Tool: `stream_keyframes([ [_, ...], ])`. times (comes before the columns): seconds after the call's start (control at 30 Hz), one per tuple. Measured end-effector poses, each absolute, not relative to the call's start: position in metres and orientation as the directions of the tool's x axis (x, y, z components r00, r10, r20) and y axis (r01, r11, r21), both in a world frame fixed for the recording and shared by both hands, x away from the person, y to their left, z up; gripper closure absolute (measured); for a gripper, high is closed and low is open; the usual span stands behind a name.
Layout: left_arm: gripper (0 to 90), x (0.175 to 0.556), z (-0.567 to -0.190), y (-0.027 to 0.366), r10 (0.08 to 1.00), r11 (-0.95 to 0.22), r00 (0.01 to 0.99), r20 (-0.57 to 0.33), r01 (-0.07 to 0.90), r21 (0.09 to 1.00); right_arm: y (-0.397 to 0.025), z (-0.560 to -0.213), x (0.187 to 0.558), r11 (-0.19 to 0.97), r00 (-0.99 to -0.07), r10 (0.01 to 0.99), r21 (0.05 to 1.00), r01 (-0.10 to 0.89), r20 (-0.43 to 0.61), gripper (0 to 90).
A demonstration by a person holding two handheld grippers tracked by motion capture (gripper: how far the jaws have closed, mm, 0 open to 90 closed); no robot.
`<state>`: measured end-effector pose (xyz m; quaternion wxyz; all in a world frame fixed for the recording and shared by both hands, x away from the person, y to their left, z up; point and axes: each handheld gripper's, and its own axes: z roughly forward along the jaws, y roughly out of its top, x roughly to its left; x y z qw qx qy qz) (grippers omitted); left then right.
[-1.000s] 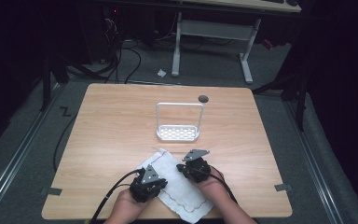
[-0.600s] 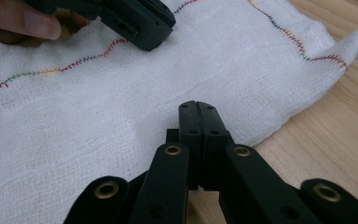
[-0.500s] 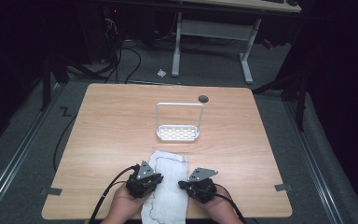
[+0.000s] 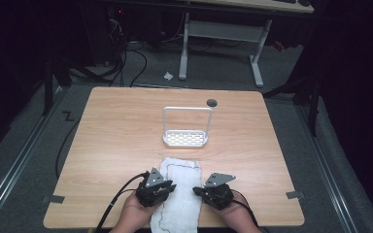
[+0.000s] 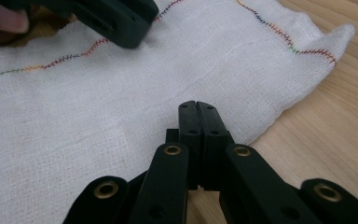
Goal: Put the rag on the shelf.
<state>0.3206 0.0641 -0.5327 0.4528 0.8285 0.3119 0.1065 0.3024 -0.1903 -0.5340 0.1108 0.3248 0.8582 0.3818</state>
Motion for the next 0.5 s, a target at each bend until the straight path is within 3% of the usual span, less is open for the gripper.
stream_keyframes([
  [0.2,63.1,0.342,-0.523,0.078,0.703,-0.334,0.704,-0.106,0.457,0.824,-0.195,-0.532,0.303,0.513,-0.759,0.651,0.721,0.465,0.026,90.0],
  [0.23,56.9,0.348,-0.524,0.080,0.715,-0.322,0.690,-0.112,0.468,0.823,-0.198,-0.532,0.304,0.511,-0.753,0.657,0.719,0.471,0.026,89.9],
  [0.37,46.6,0.375,-0.530,0.078,0.756,-0.298,0.641,-0.135,0.520,0.800,-0.200,-0.532,0.305,0.506,-0.751,0.660,0.721,0.474,0.031,89.9],
  [0.5,44.3,0.391,-0.537,0.065,0.757,-0.317,0.636,-0.151,0.559,0.766,-0.202,-0.532,0.307,0.513,-0.750,0.661,0.720,0.468,0.017,89.8],
])
